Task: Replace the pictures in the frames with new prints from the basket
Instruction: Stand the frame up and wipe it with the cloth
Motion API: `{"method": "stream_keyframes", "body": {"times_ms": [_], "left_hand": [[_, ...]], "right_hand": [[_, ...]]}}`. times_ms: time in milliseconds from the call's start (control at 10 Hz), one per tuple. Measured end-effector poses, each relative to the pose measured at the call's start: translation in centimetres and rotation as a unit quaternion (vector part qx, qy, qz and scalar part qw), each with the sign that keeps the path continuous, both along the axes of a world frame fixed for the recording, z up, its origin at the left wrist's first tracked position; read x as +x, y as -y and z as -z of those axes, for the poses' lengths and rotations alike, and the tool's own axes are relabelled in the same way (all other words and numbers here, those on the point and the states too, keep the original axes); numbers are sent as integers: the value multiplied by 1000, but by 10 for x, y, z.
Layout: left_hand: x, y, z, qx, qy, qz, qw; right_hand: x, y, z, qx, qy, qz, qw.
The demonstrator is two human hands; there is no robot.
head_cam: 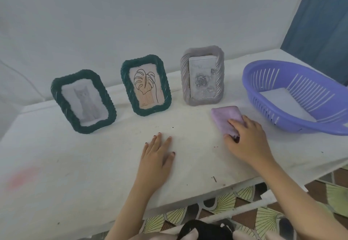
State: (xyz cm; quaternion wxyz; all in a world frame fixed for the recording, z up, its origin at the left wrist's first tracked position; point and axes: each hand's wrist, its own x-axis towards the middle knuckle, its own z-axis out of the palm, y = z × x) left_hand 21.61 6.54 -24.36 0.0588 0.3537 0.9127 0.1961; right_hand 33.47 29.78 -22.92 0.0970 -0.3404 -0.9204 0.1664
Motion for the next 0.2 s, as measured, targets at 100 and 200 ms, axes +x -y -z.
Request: {"method": "stream_keyframes", "body": {"times_ms": [100,200], "left_hand": [[-3,4,-24,137,101,-45,984],[-15,23,-77,309,62,-85,945]], "right_hand": [[-3,9,-26,-70,-89,-35,993],[2,23,-89,-134,-302,-84,940]]}}
